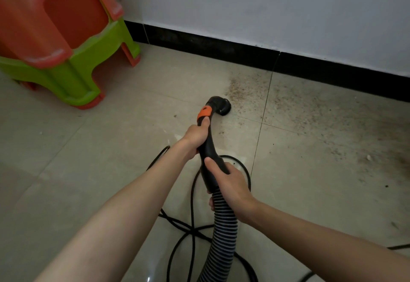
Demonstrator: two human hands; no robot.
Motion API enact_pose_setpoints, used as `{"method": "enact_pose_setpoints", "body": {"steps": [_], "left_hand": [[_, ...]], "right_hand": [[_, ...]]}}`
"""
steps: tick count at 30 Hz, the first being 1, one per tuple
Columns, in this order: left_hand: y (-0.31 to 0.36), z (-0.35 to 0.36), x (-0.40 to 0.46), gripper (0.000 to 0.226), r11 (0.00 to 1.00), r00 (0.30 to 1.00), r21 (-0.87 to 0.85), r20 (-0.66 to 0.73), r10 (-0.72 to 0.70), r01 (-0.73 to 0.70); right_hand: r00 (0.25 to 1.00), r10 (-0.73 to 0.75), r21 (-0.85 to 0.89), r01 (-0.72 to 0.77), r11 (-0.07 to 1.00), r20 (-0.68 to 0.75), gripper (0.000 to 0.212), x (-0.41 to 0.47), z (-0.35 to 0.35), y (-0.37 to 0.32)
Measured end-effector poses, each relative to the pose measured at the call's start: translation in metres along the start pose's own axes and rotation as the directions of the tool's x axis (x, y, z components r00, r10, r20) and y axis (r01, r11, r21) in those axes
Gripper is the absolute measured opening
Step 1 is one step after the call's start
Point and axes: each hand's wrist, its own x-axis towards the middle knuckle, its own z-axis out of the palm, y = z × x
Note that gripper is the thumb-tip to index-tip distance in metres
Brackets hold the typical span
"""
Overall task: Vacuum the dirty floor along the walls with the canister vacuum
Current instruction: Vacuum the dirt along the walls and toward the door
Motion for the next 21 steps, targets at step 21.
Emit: {"method": "enact_pose_setpoints", "body": {"steps": [21], "left_hand": [[-0.037, -0.114, -0.026, 0.052, 0.985, 0.855, -0.165, -0.502, -0.131, 0.054]], "right_hand": [[0.918, 0.079, -0.287, 0.039, 0.957, 0.388, 0.05, 0.027, 0.063, -0.015]]}}
